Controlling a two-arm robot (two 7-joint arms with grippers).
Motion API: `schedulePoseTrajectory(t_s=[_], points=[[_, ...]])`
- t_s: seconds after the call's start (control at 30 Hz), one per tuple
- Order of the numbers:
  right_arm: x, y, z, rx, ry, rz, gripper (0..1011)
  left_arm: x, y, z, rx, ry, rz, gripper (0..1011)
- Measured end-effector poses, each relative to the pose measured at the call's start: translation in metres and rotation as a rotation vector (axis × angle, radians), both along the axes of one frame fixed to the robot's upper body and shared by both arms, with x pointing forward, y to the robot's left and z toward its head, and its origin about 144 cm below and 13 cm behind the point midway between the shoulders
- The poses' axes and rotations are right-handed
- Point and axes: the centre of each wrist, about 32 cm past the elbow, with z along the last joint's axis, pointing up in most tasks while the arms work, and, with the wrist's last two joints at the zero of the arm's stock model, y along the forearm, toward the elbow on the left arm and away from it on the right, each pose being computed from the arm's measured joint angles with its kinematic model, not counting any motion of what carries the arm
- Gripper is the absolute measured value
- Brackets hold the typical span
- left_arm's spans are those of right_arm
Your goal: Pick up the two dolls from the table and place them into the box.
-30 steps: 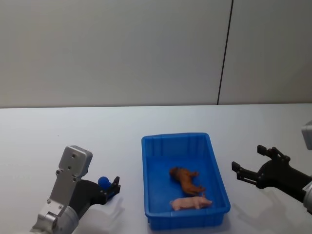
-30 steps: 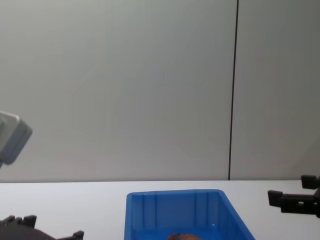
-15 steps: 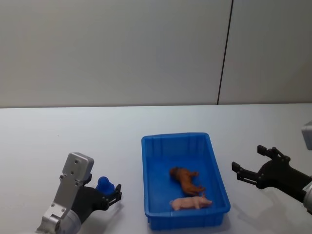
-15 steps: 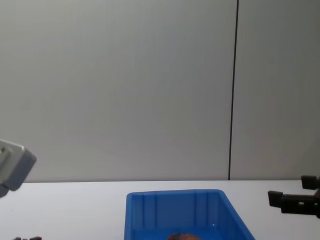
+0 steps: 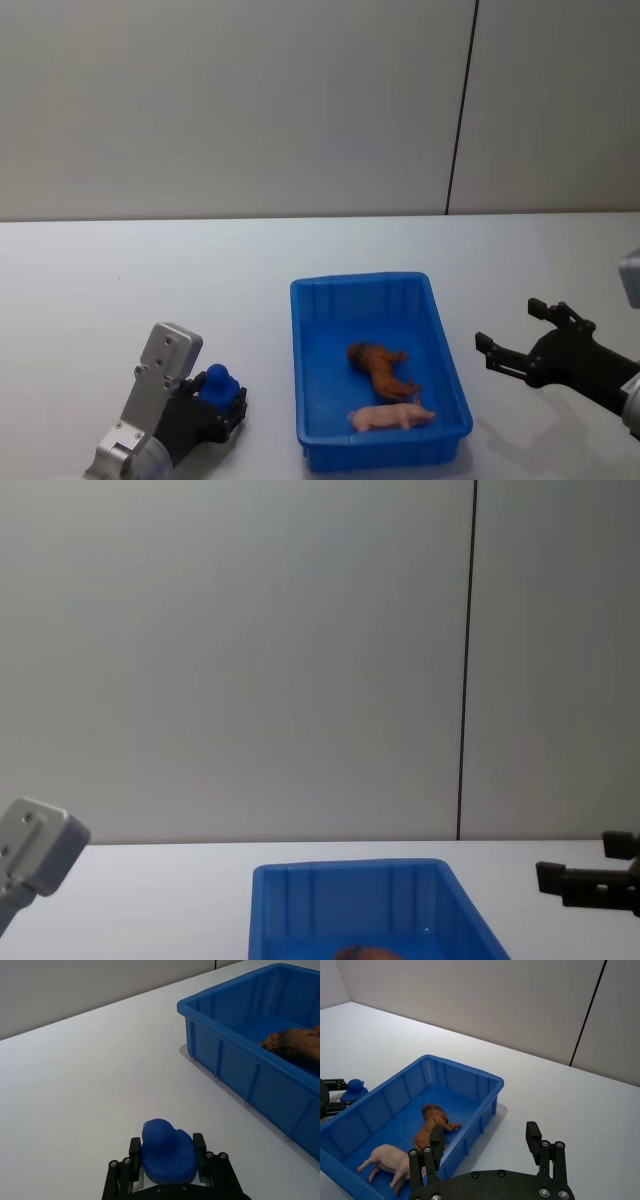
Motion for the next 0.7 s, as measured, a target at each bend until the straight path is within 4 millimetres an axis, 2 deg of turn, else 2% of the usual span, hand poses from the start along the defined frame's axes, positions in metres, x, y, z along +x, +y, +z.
schedulePoseTrajectory(t_s=[0.13,0.4,0.7], points=[[0.0,0.0,0.0,0.0,0.0,0.0,1001,0.001,0.0,-0.001,0.003,0.004,-0.006,583],[0.0,0.0,0.0,0.0,0.0,0.0,1001,0.002,0.001,0.001,0.012,-0.006,-0.015,516],[0.0,0.0,0.0,0.0,0.0,0.0,1001,0.008,-0.002,0.022,0.016,-0.091,-0.032,461]])
